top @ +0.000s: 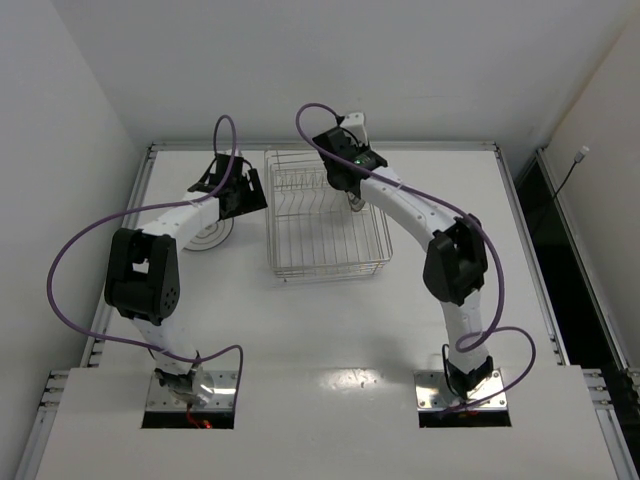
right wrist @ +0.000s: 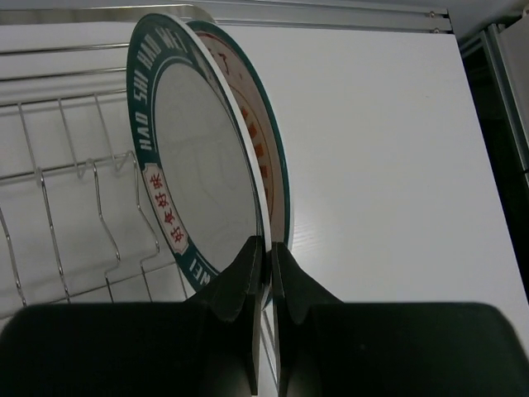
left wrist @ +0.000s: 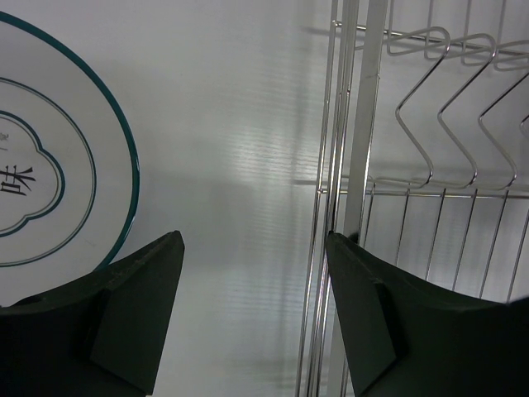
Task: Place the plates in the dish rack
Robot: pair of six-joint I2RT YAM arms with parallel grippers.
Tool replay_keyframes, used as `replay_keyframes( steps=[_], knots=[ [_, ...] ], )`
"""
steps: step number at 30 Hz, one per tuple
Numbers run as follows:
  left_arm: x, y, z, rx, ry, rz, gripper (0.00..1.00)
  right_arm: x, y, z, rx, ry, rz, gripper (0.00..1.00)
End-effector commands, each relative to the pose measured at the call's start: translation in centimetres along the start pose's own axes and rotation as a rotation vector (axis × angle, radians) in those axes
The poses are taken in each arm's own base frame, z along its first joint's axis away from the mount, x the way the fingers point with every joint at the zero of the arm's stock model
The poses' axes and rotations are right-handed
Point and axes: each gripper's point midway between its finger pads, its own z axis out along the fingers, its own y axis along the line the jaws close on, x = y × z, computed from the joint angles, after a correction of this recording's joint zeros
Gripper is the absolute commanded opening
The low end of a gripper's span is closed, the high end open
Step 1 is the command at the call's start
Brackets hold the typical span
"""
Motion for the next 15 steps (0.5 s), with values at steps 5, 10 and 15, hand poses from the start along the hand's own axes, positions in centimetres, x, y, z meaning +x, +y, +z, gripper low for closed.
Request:
replay_keyframes(
  steps=[5, 10, 15],
  knots=[
    [-3.1, -0.9, -2.0, 0.028, -0.088, -0.012, 0.67, -0.7, 0.2, 1.6, -0.003, -0.009, 0.074, 0.00],
    [-3.1, -0.9, -2.0, 0.028, -0.088, -0.012, 0.67, 1.2, 2.7, 2.3, -0.093, 0.049, 0.061, 0.00],
    [-2.6, -0.2, -1.4, -0.004, -0.074, -0.010, 0.67, 1.6, 2.5, 1.6, -0.137, 0.080, 0.096, 0.03]
  ],
)
